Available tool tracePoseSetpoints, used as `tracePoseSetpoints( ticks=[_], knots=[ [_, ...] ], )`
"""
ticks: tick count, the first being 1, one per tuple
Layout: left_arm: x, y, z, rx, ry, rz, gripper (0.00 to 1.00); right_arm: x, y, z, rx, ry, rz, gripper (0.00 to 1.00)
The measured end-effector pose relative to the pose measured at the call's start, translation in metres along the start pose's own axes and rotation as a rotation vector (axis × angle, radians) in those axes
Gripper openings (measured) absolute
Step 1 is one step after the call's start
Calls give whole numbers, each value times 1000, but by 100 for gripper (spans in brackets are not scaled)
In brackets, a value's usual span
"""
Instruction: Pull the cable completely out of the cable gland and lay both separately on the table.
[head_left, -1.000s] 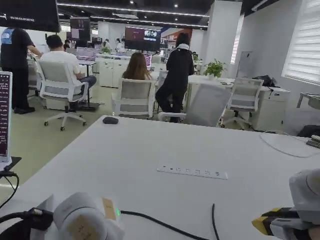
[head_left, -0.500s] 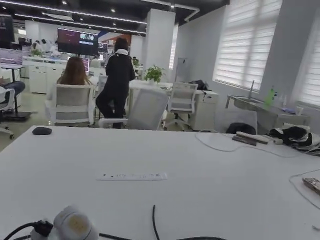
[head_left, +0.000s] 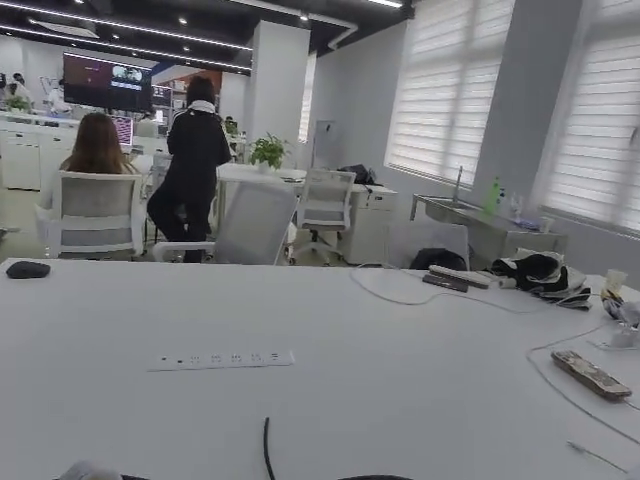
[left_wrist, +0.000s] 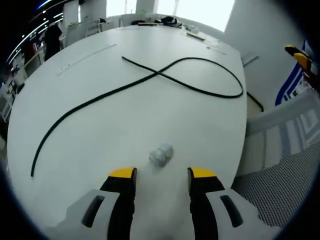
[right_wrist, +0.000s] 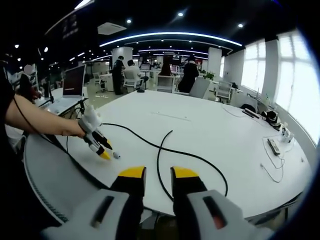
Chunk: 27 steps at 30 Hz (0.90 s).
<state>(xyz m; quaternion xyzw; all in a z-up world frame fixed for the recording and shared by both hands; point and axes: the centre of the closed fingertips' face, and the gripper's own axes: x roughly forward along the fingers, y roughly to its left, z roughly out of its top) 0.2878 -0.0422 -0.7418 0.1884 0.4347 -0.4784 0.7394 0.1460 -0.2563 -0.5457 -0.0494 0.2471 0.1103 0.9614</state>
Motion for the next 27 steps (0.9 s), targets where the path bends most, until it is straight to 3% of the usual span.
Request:
tracePoseSetpoints(
  ticks=[4,5,8,10,13,15,16,17,18,21,23,27],
  knots=[
    [-32,-5,-7,-23,-10,-37,43,18,9,-1,-19,29,53,20],
    [-48,-7,-9,-18,-21,-33,43,25,14,-3,-33,45,77,21],
    [-89,6,-8,20,-89,57,38,39,25,-4,-55,64,125,21],
    [-119,9,-13,-6,-120,87,38,48,33,-3,-81,73,155,21],
    [-159,11,-17,-48,-200,130,39,58,43,-5,-97,97,197,22],
    [-187,18,-19,-122,-287,188,39,63,48,-8,-110,117,218,23],
    [-199,17,-23,-181,-319,191,40,66,51,-11,-121,135,233,23],
    [-206,15,-26,-215,-339,193,42,66,54,-14,-131,156,245,24],
    [-215,17,-32,-234,-356,225,44,68,55,-17,-136,164,249,24],
    [-230,16,-47,-227,-348,294,47,68,59,-25,-131,198,272,25],
    [-235,12,-51,-255,-369,304,48,67,60,-31,-125,218,287,25],
    [-241,6,-52,-358,-454,307,50,64,57,-39,-83,248,301,28]
  ],
)
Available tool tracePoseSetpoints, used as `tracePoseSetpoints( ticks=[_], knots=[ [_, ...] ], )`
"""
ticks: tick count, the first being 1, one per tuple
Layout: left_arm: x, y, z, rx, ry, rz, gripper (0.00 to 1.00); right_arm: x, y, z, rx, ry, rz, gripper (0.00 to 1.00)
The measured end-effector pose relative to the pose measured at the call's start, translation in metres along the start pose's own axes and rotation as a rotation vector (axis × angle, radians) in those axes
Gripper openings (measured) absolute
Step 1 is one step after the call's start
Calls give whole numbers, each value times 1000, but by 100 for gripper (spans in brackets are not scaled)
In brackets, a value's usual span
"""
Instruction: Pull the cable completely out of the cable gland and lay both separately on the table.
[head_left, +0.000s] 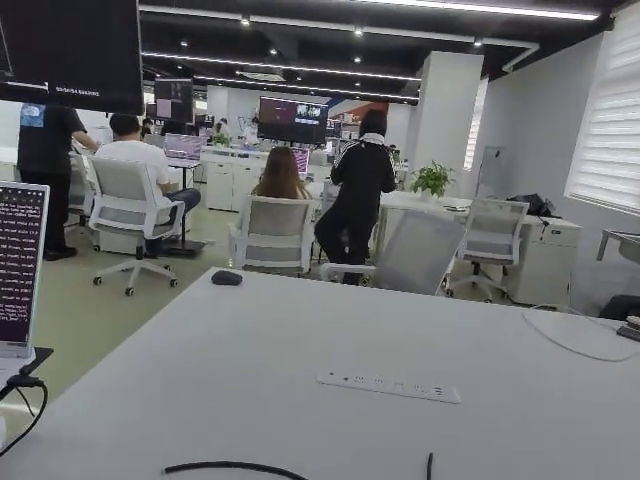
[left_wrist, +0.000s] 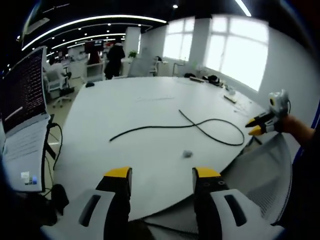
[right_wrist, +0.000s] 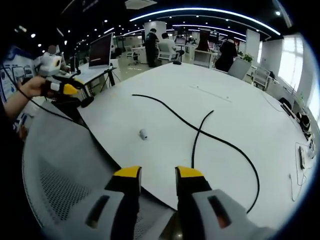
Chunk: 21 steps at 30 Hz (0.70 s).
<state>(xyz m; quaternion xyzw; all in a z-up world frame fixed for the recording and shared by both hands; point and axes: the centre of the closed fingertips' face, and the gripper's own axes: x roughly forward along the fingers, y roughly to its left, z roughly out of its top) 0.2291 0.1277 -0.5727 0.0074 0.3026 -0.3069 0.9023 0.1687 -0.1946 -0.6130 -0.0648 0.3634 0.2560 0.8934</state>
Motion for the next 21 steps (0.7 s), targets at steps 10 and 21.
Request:
tracePoseSetpoints(
  ticks=[10,21],
  knots=[
    [4,-3,-13,-39,0,22,50,-6,1,-19,134,-4,12,28],
    [9,-6,-12,-57,4,6,50,-3,4,-23,118,23,21,29]
  ],
)
